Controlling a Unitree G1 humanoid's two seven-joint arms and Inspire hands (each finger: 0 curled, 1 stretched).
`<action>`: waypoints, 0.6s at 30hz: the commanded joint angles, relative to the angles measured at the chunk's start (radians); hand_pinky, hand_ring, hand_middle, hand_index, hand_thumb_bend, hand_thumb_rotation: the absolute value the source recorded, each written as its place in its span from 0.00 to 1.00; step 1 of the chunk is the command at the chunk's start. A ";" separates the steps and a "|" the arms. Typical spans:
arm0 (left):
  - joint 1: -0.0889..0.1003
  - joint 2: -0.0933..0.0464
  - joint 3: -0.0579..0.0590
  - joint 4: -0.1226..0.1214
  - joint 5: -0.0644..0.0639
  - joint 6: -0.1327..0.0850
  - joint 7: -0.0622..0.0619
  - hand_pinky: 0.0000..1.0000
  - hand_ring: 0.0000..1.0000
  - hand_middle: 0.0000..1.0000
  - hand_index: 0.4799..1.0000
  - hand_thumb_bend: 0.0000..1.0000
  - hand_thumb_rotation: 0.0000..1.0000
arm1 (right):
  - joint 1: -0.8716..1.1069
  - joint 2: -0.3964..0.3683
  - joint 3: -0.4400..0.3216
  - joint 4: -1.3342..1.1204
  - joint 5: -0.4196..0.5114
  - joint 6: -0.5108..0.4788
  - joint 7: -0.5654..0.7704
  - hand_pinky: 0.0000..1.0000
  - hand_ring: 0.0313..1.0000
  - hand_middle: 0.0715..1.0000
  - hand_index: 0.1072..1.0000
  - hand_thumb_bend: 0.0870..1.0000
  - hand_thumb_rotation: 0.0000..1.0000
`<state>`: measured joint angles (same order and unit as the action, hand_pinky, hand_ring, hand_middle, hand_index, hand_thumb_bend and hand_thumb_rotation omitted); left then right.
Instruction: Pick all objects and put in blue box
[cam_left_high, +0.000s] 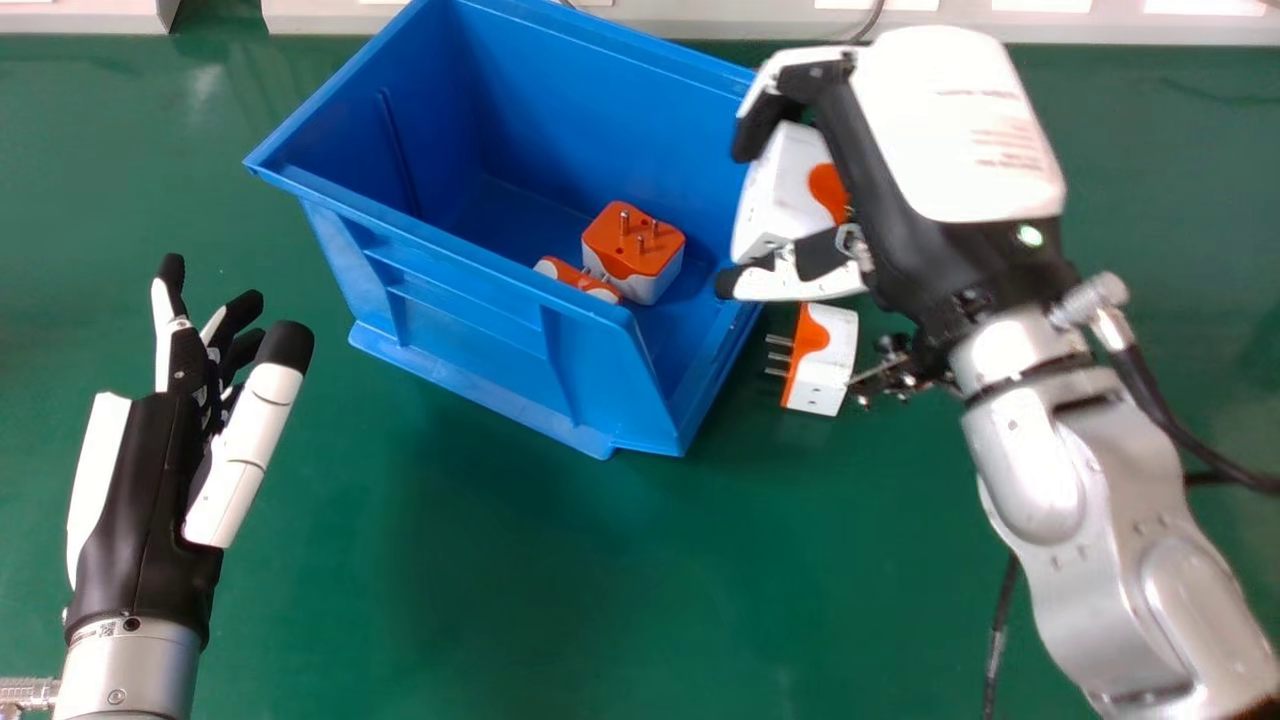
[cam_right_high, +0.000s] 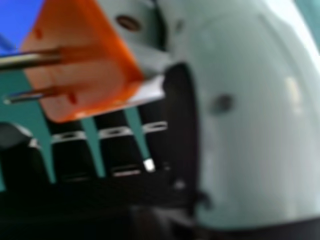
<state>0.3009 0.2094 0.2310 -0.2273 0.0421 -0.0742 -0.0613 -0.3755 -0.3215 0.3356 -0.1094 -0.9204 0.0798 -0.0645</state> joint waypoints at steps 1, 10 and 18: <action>0.003 0.001 0.000 -0.034 0.007 -0.002 0.005 0.87 0.92 0.94 0.85 0.77 0.92 | -0.075 0.003 0.011 0.021 -0.028 -0.023 -0.029 0.03 0.04 0.06 0.41 0.44 0.14; 0.011 -0.003 -0.002 -0.043 0.001 -0.003 0.004 0.87 0.92 0.94 0.85 0.77 0.92 | -0.228 0.101 0.077 0.251 -0.016 -0.069 -0.074 0.04 0.06 0.10 0.41 0.44 0.15; 0.021 -0.006 -0.006 -0.060 0.002 0.007 0.004 0.87 0.92 0.94 0.85 0.75 0.91 | -0.373 0.182 0.128 0.527 -0.004 -0.122 -0.153 0.04 0.07 0.12 0.41 0.44 0.15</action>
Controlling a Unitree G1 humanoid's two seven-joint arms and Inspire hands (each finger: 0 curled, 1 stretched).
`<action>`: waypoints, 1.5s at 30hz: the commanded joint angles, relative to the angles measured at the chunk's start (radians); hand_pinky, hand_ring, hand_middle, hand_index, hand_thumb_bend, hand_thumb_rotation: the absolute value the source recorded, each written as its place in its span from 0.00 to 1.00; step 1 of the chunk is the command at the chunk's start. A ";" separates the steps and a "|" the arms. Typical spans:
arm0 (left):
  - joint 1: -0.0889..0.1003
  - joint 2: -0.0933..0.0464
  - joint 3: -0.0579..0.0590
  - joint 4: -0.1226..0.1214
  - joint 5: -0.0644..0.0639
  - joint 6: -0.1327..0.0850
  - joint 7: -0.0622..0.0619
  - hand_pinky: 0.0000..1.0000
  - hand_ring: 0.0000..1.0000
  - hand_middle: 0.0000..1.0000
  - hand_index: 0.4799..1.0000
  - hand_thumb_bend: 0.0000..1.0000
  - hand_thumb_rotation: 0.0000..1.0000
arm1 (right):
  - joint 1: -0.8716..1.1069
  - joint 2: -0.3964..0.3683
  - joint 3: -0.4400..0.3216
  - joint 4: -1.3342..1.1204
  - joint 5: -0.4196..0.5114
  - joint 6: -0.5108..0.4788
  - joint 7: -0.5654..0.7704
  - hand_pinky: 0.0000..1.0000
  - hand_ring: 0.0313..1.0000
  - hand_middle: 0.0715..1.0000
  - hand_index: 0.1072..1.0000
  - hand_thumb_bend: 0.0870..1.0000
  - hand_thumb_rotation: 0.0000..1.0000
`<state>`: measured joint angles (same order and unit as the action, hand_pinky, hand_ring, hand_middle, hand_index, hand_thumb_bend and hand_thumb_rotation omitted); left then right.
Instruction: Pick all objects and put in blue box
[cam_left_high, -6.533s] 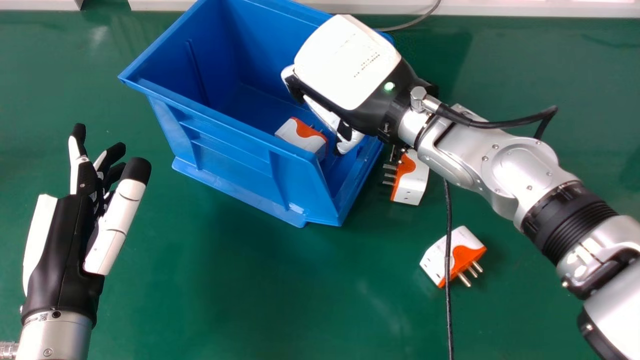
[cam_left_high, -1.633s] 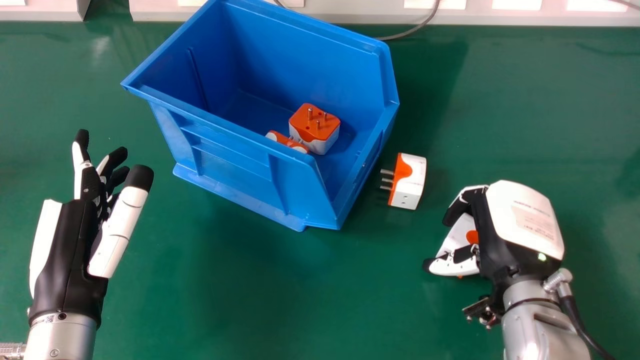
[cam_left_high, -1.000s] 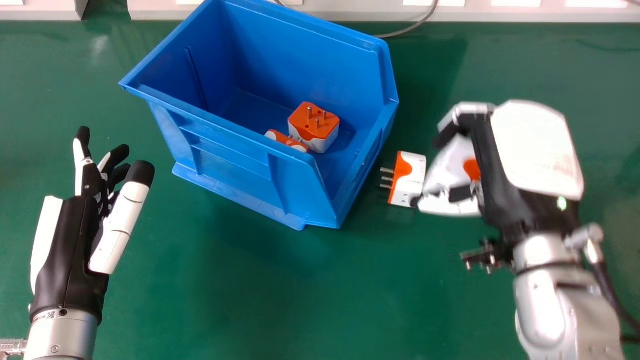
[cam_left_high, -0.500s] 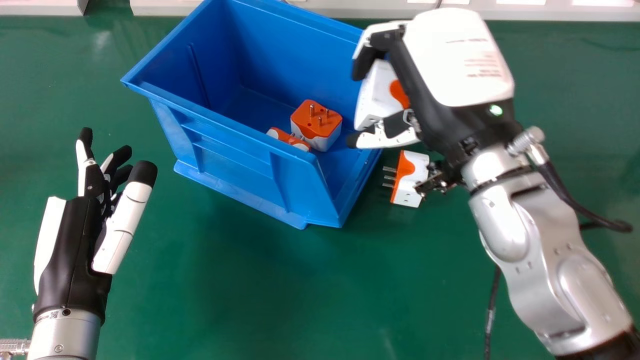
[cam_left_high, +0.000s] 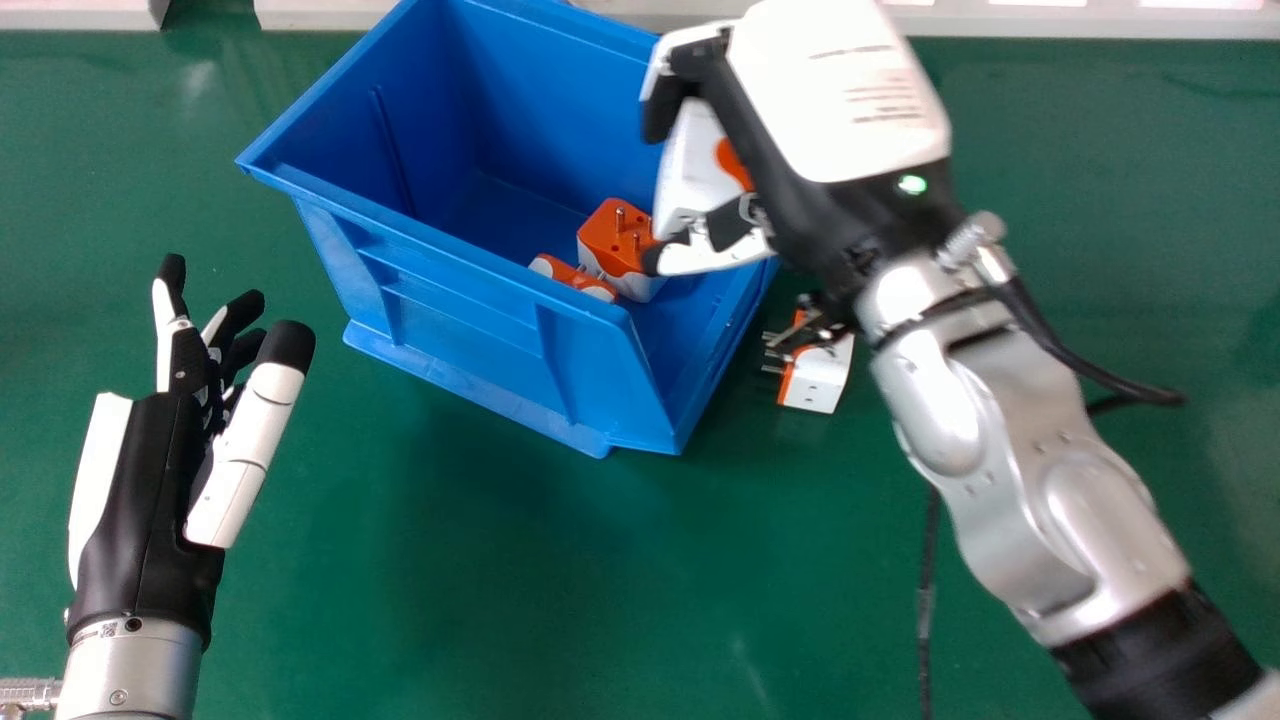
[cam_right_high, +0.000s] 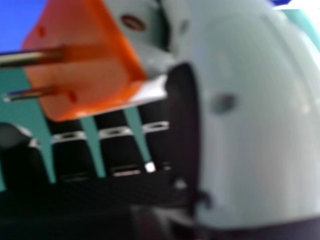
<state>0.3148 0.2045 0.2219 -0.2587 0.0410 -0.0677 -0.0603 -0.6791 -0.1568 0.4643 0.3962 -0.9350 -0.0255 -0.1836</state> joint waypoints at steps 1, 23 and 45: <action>0.007 -0.001 0.002 -0.030 0.003 0.002 0.004 0.87 0.92 0.94 0.85 0.75 0.91 | -0.091 0.030 0.005 0.056 0.016 -0.021 -0.038 0.05 0.07 0.13 0.42 0.44 0.15; 0.025 -0.024 -0.010 -0.079 0.001 0.033 0.002 0.87 0.92 0.94 0.86 0.74 0.91 | -0.286 0.124 0.117 0.364 0.006 -0.013 -0.124 0.77 0.90 0.93 0.88 0.55 0.72; 0.012 -0.018 -0.004 -0.060 0.002 0.029 -0.003 0.87 0.92 0.95 0.86 0.75 0.91 | -0.225 0.064 0.126 0.207 0.005 0.085 -0.111 1.00 1.00 1.00 1.00 0.56 0.99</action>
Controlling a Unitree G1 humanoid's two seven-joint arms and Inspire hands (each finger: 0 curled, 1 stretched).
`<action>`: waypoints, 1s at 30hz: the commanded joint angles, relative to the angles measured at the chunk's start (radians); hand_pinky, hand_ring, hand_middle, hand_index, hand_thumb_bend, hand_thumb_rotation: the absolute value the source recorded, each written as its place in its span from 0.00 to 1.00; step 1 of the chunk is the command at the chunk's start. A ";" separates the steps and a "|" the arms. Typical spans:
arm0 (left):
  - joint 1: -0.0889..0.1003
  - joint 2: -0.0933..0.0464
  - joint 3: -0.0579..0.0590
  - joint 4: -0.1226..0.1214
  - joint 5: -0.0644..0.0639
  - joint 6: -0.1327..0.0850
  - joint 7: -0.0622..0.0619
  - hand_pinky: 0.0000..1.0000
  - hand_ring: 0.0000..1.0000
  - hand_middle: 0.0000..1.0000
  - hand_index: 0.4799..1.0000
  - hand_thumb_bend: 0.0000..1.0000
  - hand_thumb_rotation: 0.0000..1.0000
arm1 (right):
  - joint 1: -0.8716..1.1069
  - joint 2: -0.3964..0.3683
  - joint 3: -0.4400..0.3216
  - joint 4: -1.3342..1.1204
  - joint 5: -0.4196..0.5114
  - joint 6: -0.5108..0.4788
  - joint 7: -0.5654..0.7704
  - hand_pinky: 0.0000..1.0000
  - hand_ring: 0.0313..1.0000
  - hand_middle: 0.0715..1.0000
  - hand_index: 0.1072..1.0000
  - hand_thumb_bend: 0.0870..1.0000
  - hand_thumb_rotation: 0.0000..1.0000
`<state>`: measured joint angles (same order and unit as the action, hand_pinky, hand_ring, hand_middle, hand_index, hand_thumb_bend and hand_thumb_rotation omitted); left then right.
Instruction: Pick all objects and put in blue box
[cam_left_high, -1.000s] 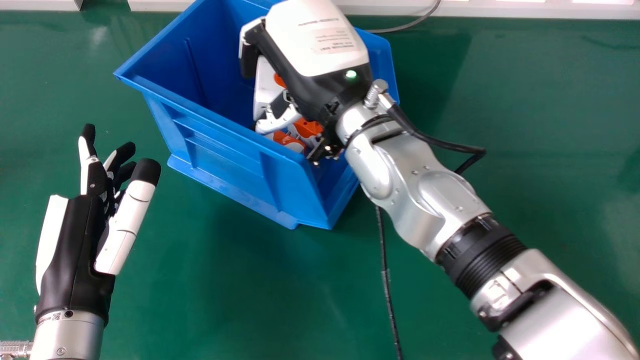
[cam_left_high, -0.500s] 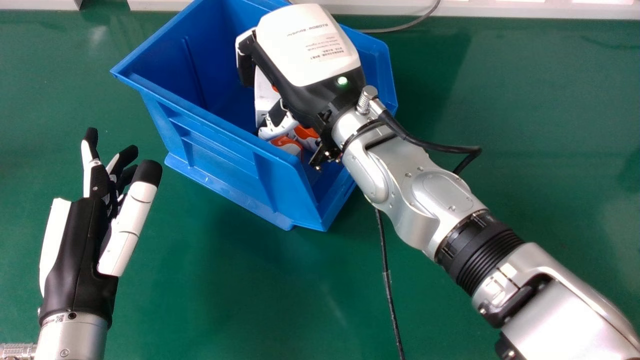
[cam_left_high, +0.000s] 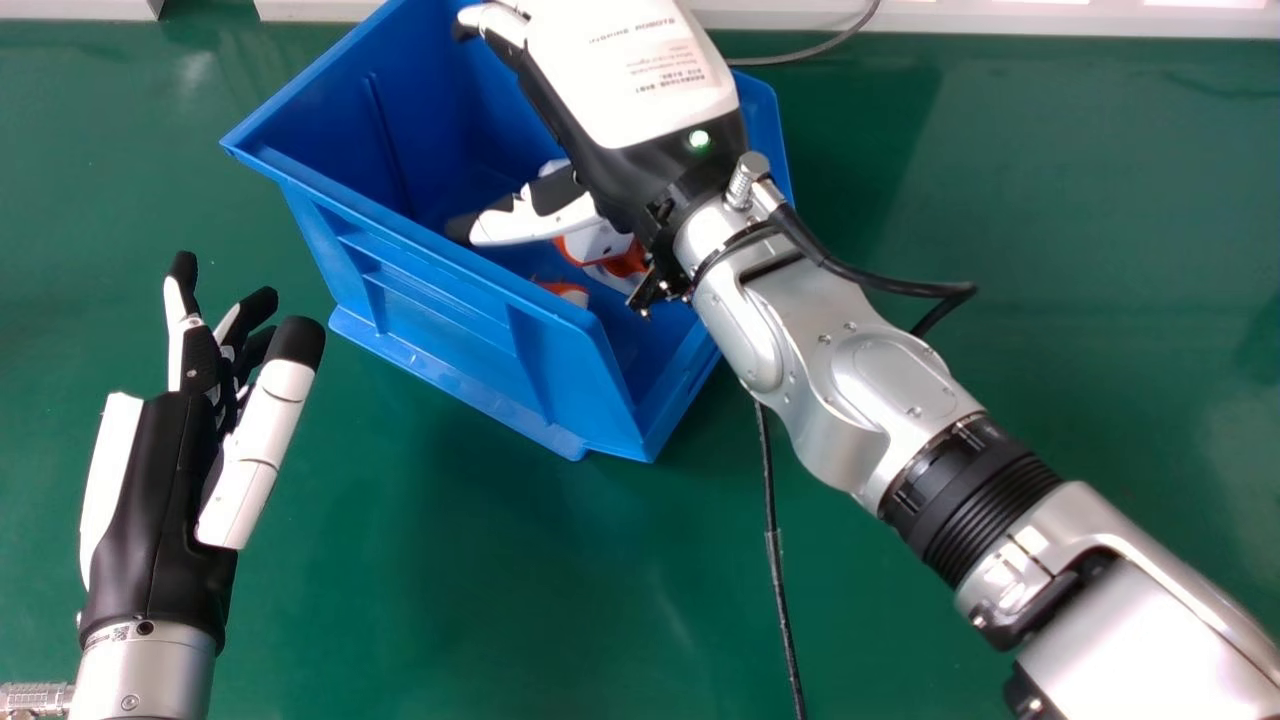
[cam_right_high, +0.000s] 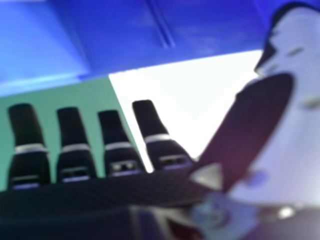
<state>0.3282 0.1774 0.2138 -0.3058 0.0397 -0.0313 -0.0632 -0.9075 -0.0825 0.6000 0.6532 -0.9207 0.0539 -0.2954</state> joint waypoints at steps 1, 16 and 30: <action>-0.002 0.010 0.005 -0.009 0.003 -0.010 -0.001 0.87 0.92 0.95 0.86 0.75 0.91 | 0.019 -0.021 -0.015 -0.085 -0.006 0.012 0.009 1.00 1.00 1.00 1.00 0.55 0.99; 0.012 0.023 0.021 -0.015 0.007 -0.021 -0.004 0.88 0.92 0.95 0.87 0.75 0.91 | 0.495 -0.181 -0.157 -0.794 -0.039 0.158 0.150 1.00 1.00 1.00 1.00 0.46 0.99; 0.014 0.036 0.031 -0.008 0.005 -0.030 -0.008 0.88 0.92 0.95 0.86 0.77 0.91 | 0.933 -0.184 -0.279 -1.024 -0.093 0.224 0.126 1.00 1.00 1.00 1.00 0.43 0.86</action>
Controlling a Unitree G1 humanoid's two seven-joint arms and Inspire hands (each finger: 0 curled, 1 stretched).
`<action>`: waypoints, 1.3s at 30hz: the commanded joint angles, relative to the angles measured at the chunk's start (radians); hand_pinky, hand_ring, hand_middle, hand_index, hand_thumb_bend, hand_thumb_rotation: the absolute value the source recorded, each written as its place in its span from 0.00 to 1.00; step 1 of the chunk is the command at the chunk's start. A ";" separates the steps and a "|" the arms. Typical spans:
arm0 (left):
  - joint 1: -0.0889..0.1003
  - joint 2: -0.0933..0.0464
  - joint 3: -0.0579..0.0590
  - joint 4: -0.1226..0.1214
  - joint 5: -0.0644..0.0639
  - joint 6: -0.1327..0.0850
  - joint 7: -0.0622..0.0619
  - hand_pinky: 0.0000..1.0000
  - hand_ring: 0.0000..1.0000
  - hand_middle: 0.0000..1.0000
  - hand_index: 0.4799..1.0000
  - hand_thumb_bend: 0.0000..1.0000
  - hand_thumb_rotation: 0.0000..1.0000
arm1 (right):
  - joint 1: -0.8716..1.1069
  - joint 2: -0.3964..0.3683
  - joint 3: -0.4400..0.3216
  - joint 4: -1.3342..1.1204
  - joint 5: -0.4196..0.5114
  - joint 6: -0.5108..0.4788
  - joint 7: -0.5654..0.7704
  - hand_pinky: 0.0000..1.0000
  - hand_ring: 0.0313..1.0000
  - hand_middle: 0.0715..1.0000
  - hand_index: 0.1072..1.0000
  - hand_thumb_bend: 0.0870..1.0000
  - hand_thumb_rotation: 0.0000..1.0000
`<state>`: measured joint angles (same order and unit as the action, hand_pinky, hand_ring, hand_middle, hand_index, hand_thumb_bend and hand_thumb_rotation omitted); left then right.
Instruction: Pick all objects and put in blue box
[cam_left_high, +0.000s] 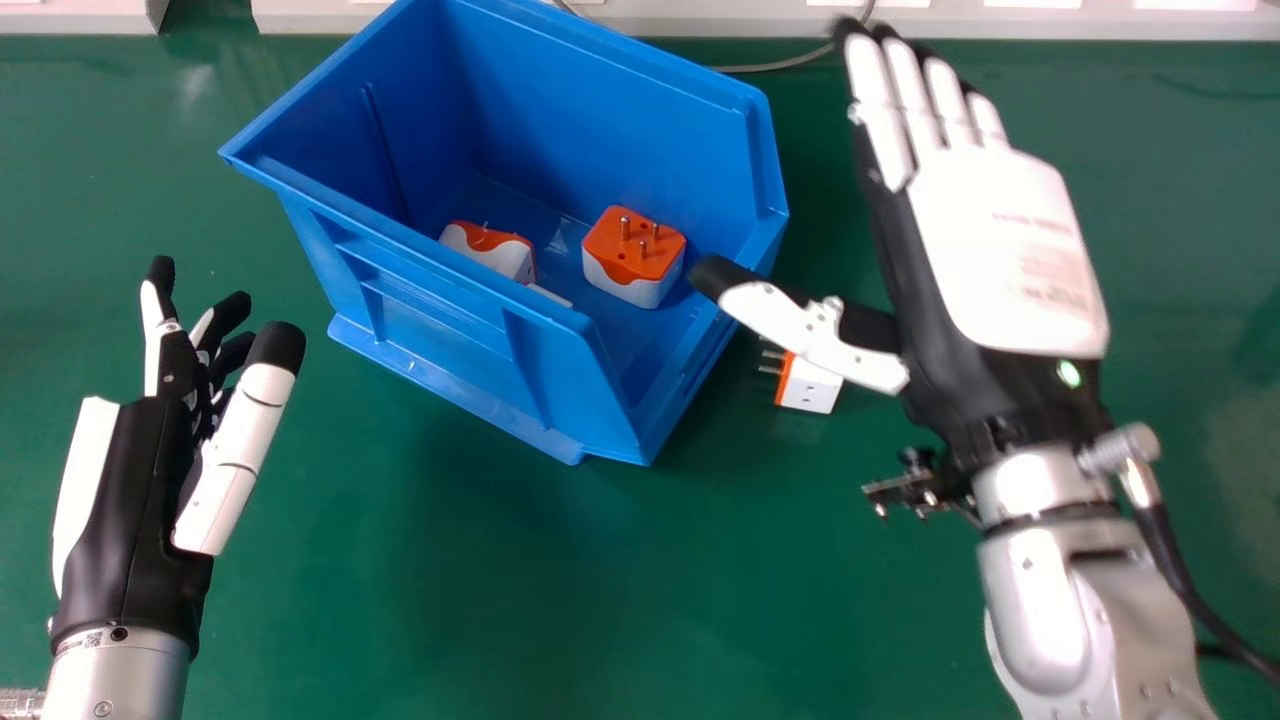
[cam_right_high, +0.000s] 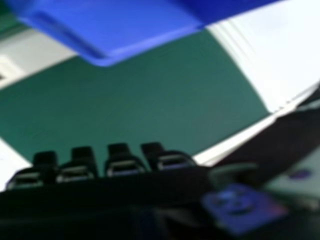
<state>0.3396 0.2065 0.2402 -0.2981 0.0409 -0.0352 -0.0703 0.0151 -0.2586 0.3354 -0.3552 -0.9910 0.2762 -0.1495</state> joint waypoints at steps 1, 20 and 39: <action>0.003 0.006 0.003 -0.018 0.004 -0.026 -0.001 0.88 0.92 0.95 0.86 0.77 0.91 | 0.021 -0.020 -0.019 -0.005 -0.035 0.001 -0.012 1.00 1.00 1.00 1.00 0.43 0.85; -0.005 0.001 -0.004 -0.018 0.008 -0.023 0.006 0.87 0.91 0.94 0.85 0.78 0.90 | -0.168 -0.274 -0.001 0.395 -0.028 -0.207 0.120 0.92 0.98 1.00 0.99 0.52 0.95; 0.003 -0.007 -0.018 -0.048 0.010 -0.001 0.015 0.87 0.92 0.94 0.86 0.76 0.91 | -0.440 -0.267 0.106 0.695 -0.050 -0.259 0.156 0.81 0.91 0.94 0.88 0.53 0.91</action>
<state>0.3404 0.2004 0.2206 -0.3229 0.0418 -0.0323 -0.0608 -0.3861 -0.5244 0.4400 0.3369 -1.0340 0.0154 0.0055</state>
